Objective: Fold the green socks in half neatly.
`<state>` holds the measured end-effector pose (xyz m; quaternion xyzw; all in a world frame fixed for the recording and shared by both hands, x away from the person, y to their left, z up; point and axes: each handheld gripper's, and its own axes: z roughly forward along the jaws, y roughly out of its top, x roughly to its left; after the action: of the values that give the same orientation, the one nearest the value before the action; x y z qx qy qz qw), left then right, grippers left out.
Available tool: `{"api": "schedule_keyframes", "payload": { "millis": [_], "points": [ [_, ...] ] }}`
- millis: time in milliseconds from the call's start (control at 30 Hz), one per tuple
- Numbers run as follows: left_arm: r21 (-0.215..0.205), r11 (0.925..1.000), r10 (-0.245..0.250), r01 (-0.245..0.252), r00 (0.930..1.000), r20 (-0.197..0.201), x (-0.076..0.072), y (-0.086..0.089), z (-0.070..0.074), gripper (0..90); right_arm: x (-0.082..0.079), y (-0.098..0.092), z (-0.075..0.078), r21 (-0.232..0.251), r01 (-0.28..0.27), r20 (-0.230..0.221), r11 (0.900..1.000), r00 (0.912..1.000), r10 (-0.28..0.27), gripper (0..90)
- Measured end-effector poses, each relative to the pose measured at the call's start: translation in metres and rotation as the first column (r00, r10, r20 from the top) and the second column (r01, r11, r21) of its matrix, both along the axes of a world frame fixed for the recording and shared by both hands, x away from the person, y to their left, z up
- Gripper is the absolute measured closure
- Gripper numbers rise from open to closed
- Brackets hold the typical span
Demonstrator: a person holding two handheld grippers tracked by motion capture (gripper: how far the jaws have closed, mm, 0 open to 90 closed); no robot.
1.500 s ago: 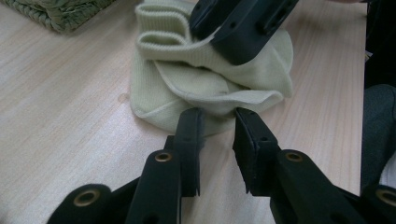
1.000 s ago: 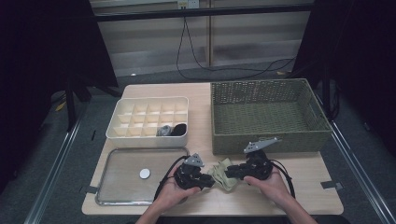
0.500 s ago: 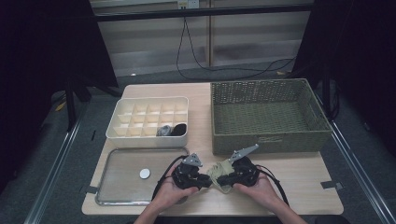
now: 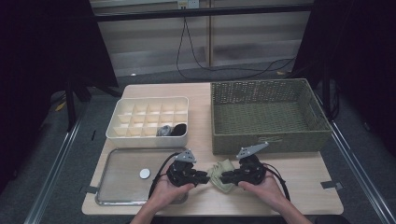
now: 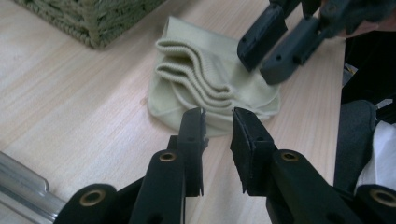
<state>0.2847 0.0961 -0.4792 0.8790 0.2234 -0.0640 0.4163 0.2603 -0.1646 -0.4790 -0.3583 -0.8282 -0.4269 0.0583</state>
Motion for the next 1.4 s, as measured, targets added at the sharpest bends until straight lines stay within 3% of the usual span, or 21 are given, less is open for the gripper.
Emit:
{"api": "schedule_keyframes", "payload": {
  "millis": [67, 200, 400, 533, 767, 900, 1133, 1400],
  "points": [
    [-0.002, 1.0000, 0.010, -0.010, 0.9999, 0.011, -0.002, -0.003, 0.004, 74.8, 0.000, -0.007, 0.002, -0.008, 0.021, 0.004, 1.000, 0.9998, -0.021, 74.0],
    [-0.020, 0.9994, -0.027, 0.027, 0.9993, 0.026, -0.008, -0.018, 0.009, 74.8, 0.001, -0.023, 0.002, -0.015, 0.068, 0.005, 0.998, 0.9977, -0.068, 74.7],
    [-0.017, 0.9984, -0.053, 0.053, 0.9982, 0.028, 0.001, -0.044, 0.010, 75.4, -0.002, -0.042, 0.001, -0.031, 0.106, -0.003, 0.994, 0.9944, -0.106, 72.7],
    [0.011, 0.9975, -0.070, 0.070, 0.9970, 0.033, 0.005, -0.062, 0.005, 75.1, 0.001, -0.047, -0.004, -0.045, 0.125, -0.018, 0.991, 0.9919, -0.126, 71.5],
    [0.040, 0.9969, -0.069, 0.068, 0.9975, 0.017, 0.008, -0.063, -0.006, 76.7, 0.004, -0.047, -0.011, -0.048, 0.129, -0.032, 0.991, 0.9910, -0.130, 69.9],
    [0.091, 0.9913, -0.098, 0.095, 0.9949, 0.024, 0.007, -0.068, -0.011, 80.3, 0.004, -0.040, -0.013, -0.068, 0.105, -0.033, 0.992, 0.9936, -0.108, 68.9],
    [0.088, 0.9921, -0.092, 0.090, 0.9954, 0.025, 0.006, -0.071, -0.014, 84.9, 0.007, -0.040, -0.019, -0.084, 0.108, -0.048, 0.991, 0.9925, -0.112, 69.0],
    [0.081, 0.9937, -0.081, 0.078, 0.9959, 0.041, 0.004, -0.072, -0.015, 85.7, 0.007, -0.035, -0.020, -0.091, 0.100, -0.060, 0.991, 0.9927, -0.105, 79.5]
  ]
}}
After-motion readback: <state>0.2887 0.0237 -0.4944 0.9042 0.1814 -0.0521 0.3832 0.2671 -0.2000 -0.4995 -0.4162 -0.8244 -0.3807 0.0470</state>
